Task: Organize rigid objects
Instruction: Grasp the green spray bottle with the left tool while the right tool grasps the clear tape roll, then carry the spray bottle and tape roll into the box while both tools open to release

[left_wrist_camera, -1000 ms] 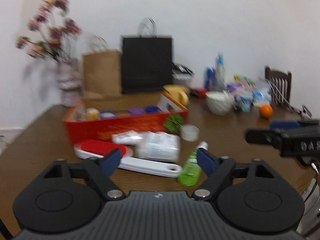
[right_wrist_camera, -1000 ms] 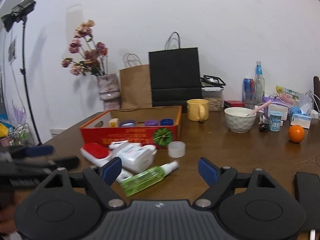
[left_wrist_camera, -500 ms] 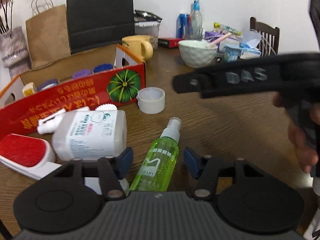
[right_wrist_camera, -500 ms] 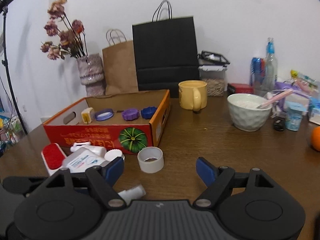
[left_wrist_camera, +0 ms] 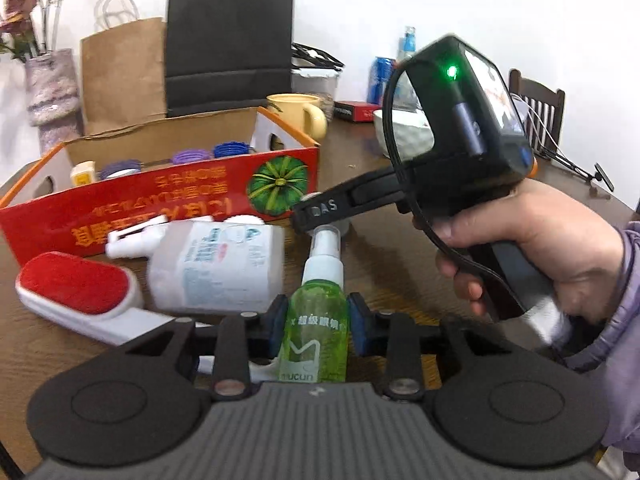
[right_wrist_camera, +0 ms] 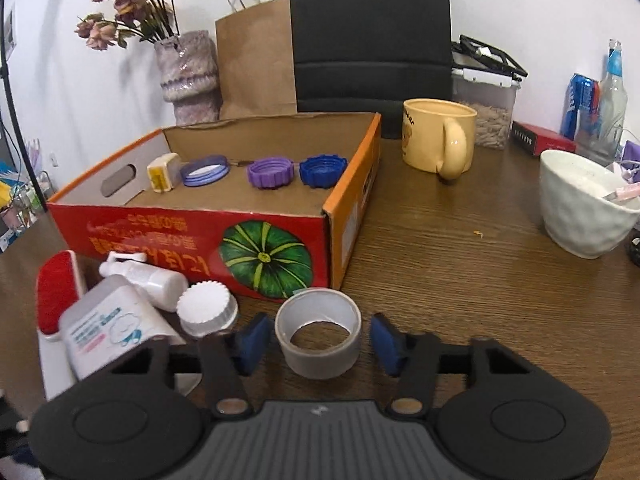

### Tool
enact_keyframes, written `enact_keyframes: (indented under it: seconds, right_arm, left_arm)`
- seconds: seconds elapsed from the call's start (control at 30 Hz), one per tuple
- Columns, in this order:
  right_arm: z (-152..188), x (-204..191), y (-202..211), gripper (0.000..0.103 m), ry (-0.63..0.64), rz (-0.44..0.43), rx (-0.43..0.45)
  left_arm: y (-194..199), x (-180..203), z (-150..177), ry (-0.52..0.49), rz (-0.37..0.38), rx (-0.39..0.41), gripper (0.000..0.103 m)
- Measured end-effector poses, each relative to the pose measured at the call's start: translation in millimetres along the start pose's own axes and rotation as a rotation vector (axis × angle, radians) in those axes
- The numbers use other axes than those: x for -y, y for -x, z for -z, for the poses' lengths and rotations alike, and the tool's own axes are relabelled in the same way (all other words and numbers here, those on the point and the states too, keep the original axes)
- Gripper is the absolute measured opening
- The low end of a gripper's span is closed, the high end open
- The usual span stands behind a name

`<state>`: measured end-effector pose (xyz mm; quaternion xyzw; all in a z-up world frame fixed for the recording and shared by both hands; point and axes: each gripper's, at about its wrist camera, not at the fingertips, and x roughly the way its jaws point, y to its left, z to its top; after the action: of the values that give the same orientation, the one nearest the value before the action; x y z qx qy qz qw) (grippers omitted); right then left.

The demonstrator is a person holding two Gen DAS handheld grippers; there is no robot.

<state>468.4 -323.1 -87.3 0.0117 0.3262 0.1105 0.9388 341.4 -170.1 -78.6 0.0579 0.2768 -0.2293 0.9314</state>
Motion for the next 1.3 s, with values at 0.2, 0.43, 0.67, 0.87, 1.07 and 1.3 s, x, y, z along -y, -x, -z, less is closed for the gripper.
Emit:
enact_keyframes:
  seconds: [0.2,0.43,0.67,0.87,1.07,1.3]
  right_arm:
    - [0,-6,32,0.043,0.021,0.017,0.045]
    - [12,-31,113,0.043,0.050,0.024,0.169]
    - [37,-75,159,0.043,0.017,-0.023,0.235]
    - [32,-82,179,0.043,0.098,-0.085,0.262]
    - [-22,-86,157,0.043,0.108,-0.094,0.280]
    - [-93,-85,103,0.043,0.077,-0.165,0.292]
  left_arm:
    - [28,-5,3,0.015,-0.039,0.081,0.032]
    - [75,-17,11,0.085,-0.135,0.191,0.031]
    - [127,-48,1,0.121,-0.154,0.271,0.031]
    - [133,-63,-14,0.198,-0.173,0.351,0.031]
    - [138,-112,-53,0.196,-0.104,0.397,0.031]
    - [113,-166,-126,0.178,-0.115,0.368,0.031]
